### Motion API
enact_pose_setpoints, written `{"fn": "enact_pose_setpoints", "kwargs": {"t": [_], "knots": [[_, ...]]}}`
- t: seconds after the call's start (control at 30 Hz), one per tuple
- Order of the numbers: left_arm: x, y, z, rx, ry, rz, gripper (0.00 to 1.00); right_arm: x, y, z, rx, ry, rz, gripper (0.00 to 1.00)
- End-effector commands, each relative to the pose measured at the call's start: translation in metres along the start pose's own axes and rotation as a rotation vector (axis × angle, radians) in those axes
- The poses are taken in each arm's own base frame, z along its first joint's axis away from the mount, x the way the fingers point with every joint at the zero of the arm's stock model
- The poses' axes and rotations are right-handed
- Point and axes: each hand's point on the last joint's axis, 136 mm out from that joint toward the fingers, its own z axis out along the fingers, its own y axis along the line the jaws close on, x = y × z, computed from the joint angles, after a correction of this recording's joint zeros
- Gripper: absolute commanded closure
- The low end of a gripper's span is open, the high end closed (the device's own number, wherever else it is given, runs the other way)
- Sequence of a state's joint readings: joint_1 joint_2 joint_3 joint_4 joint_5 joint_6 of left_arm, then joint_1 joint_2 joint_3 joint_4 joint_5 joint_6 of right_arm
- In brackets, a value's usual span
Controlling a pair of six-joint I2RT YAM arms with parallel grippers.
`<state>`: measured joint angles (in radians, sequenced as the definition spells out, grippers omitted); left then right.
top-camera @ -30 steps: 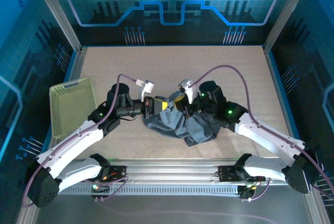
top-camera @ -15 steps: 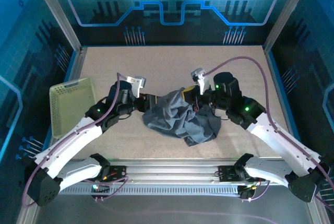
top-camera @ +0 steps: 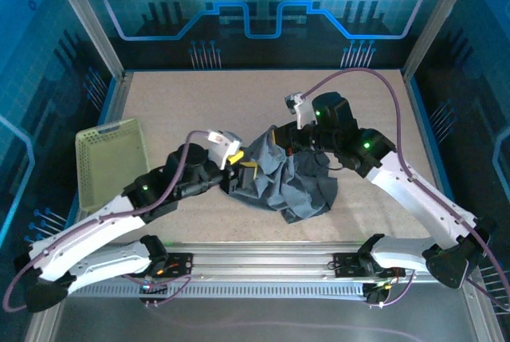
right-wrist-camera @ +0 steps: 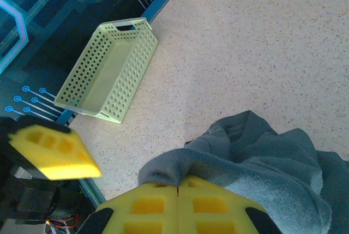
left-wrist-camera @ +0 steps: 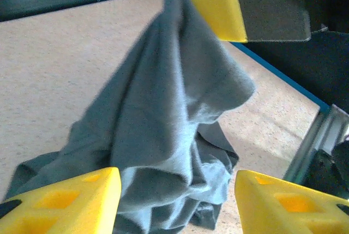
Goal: Fold the inside-out t-shirt
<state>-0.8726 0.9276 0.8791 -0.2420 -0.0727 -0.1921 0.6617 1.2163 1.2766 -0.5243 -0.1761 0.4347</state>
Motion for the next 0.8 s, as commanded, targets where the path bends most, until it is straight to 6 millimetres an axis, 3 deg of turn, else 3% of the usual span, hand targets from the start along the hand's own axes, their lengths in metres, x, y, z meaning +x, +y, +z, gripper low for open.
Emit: {"fn": "enact_pose_setpoints", "kwargs": {"t": [0.0, 0.2, 0.33, 0.47, 0.67, 0.77], "knots": [[-0.015, -0.023, 0.009, 0.096, -0.072, 0.004, 0.41, -0.007, 0.008, -0.004, -0.007, -0.011, 0.019, 1.00], [-0.017, -0.033, 0.033, 0.075, -0.068, 0.011, 0.35, -0.005, 0.005, 0.004, 0.025, -0.006, 0.074, 1.00], [-0.012, -0.018, 0.047, -0.038, -0.054, 0.008, 0.32, -0.006, 0.008, 0.009, 0.053, -0.020, 0.105, 1.00], [-0.012, 0.004, 0.053, -0.172, -0.059, -0.025, 0.36, -0.007, 0.014, 0.012, 0.057, -0.031, 0.113, 1.00], [-0.015, 0.031, 0.050, -0.327, -0.091, -0.059, 0.65, -0.003, 0.005, 0.012, 0.118, -0.032, 0.118, 1.00], [-0.016, 0.030, 0.045, -0.302, -0.098, -0.050, 0.86, -0.003, -0.007, 0.005, 0.176, -0.041, 0.108, 1.00]]}}
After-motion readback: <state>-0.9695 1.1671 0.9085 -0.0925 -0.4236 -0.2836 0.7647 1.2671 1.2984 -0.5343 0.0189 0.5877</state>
